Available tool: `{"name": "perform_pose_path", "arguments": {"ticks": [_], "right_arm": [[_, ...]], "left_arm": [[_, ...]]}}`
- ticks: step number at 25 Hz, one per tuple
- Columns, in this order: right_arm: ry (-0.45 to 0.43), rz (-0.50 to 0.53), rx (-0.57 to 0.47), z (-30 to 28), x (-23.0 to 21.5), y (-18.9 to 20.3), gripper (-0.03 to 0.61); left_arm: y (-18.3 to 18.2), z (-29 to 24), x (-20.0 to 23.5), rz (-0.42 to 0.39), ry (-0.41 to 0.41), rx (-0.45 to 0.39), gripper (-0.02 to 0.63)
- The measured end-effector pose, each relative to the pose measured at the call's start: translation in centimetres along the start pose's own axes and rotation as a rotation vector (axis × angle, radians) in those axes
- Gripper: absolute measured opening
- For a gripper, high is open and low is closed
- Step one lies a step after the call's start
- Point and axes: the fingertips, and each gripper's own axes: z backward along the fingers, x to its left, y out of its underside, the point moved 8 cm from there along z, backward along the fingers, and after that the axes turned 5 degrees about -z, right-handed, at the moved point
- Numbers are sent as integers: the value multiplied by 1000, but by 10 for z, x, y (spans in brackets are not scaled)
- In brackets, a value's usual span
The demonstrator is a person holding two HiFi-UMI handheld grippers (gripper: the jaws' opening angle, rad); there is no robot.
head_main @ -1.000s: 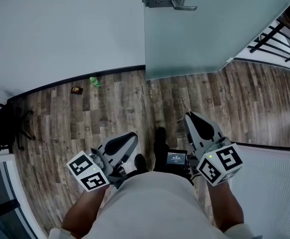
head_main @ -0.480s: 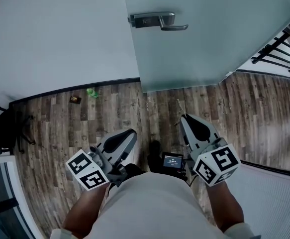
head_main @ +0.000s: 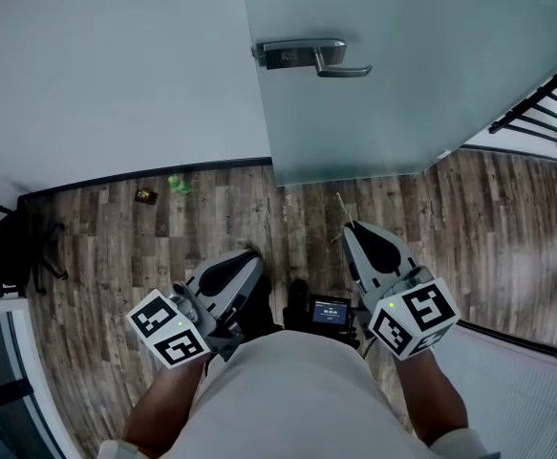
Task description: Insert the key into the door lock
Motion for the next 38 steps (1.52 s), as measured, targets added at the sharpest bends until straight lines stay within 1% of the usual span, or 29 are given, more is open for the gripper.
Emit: {"name": "perform_pose_path", "arguments": {"ticks": [4, 10, 18, 23, 27, 33, 38], "right_arm": [[35, -17, -3, -21, -2, -4, 18], [78, -35, -6, -63, 3, -20, 18], [127, -37, -30, -116, 19, -36, 18], [147, -32, -42, -134, 19, -50, 18], [145, -19, -47, -147, 12, -62, 18], [134, -12, -47, -159, -4, -77, 18], [130, -11, -36, -163, -14, -82, 18]], "left_arm": [[-12, -8, 26, 7, 31, 17, 29], [-46, -15, 72, 2, 81, 33, 29], [-82, -7, 128, -7, 123, 49, 29], [-94, -10, 147, -2, 137, 54, 29], [-102, -23, 156, -4, 145, 48, 29], [-113, -45, 164, -7, 146, 43, 29], [-117, -58, 167, -5, 144, 47, 29]]}}
